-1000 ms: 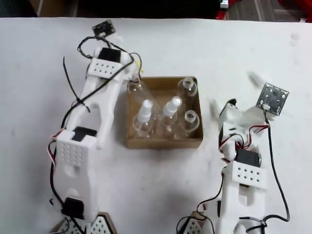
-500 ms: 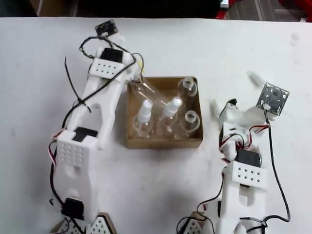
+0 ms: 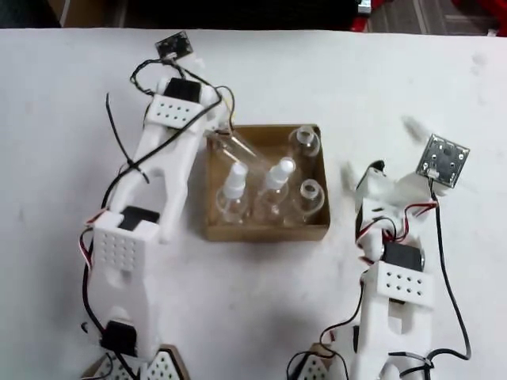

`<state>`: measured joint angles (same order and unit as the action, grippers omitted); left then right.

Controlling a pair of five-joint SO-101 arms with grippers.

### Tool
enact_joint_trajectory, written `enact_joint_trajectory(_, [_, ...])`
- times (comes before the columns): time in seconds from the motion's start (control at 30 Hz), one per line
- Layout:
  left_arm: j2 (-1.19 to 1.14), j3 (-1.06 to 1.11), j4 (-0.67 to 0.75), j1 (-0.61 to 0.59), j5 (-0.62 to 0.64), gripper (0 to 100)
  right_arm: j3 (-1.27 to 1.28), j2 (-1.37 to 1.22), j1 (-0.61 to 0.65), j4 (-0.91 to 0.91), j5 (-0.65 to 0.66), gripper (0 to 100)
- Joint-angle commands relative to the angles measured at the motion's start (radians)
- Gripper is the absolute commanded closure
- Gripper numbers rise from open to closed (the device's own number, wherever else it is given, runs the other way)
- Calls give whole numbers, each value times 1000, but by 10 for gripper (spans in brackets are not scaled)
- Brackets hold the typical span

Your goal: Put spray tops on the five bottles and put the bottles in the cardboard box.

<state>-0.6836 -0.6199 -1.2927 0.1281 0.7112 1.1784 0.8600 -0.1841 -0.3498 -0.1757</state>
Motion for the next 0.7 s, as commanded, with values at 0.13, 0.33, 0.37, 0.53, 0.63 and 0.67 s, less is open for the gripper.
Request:
enact_joint_trajectory(0.13, [19,-94,11,-12,15,951,-6,21,10,24,-2,808])
enact_joint_trajectory(0.33, [21,-95,18,-12,15,951,-6,21,10,24,-2,808])
enact_joint_trajectory(0.37, [22,-95,18,-13,15,951,-6,21,10,22,-2,808])
enact_joint_trajectory(0.53, [22,-175,-17,-56,8,951,-6,21,10,22,-2,808])
enact_joint_trajectory(0.63, [22,-265,-71,-85,-15,951,-6,21,10,22,-2,808])
enact_joint_trajectory(0.67, [21,-298,-87,-91,-37,951,-6,21,10,22,-2,808])
